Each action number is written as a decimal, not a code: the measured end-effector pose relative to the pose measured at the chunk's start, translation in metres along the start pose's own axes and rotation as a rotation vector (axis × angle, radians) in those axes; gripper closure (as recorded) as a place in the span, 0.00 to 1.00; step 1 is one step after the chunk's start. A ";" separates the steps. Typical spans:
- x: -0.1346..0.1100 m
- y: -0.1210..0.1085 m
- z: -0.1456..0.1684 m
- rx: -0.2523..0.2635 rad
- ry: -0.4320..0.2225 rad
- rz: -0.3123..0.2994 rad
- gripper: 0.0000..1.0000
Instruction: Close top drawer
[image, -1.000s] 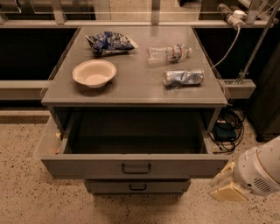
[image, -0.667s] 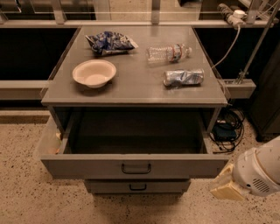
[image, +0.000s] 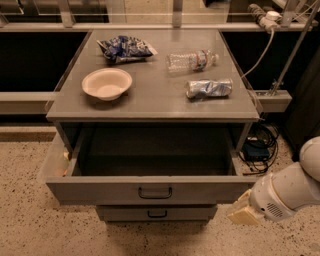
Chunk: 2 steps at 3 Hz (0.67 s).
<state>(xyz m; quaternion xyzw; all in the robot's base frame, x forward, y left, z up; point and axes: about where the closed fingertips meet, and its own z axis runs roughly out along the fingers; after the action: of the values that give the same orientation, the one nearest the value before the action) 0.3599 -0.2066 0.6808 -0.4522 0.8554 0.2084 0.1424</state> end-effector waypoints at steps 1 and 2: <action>-0.015 -0.026 0.024 0.050 -0.029 -0.016 1.00; -0.040 -0.051 0.032 0.072 -0.141 -0.044 1.00</action>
Offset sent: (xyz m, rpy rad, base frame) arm 0.1170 0.0295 -0.0123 0.2158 -0.2933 -0.0182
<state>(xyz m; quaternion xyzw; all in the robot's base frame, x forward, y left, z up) 0.4262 -0.1877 0.6583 -0.4498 0.8399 0.2059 0.2231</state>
